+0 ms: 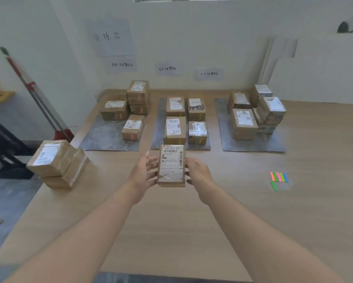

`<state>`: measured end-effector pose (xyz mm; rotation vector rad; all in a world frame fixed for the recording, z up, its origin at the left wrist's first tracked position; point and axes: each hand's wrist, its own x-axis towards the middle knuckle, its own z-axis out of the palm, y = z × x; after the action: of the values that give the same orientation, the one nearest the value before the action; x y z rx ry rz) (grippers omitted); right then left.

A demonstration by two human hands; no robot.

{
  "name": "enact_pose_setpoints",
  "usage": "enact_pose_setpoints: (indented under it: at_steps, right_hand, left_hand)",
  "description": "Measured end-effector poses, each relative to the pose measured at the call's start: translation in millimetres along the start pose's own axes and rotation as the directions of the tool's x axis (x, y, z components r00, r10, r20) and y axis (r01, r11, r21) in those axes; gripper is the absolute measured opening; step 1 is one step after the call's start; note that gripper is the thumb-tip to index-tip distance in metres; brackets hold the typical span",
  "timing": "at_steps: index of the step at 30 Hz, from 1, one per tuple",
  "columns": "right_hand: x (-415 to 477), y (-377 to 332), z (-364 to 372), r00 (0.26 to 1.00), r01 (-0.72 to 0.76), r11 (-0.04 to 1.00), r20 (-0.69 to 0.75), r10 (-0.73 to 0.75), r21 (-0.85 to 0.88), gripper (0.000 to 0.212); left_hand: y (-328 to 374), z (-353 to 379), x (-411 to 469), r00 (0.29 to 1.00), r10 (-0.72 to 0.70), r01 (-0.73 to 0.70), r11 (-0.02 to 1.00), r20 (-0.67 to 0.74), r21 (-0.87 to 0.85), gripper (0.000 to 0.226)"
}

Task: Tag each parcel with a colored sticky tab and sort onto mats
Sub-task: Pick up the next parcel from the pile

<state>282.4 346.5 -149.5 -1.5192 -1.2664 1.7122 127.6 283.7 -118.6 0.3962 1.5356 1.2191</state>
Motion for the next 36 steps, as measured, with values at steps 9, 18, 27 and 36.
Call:
enact_pose_setpoints:
  at_steps: [9,18,27,36]
  right_hand:
    - [24.0,59.5,-11.9,0.991,-0.136,0.990,-0.012,0.136,0.025,0.031]
    - [36.3,109.8,1.6,0.962,-0.257,0.964,-0.078,0.262,0.064,0.028]
    - [37.4,123.0,7.2,0.921,-0.366,0.924,-0.100,0.377,0.113,0.031]
    - [36.6,122.3,5.7,0.886,-0.421,0.903,-0.173,0.429,0.084,0.042]
  left_hand:
    - [-56.1,13.1,37.2,0.990,-0.138,0.139,0.990,-0.040,0.011,0.050]
    - [-103.7,2.9,71.2,0.959,-0.282,0.281,0.959,0.030,0.030,0.051]
    - [-115.1,-10.9,97.1,0.926,-0.363,0.348,0.927,0.104,0.137,0.048]
    - [-111.1,-16.1,104.2,0.920,-0.377,0.343,0.907,0.109,0.243,0.050]
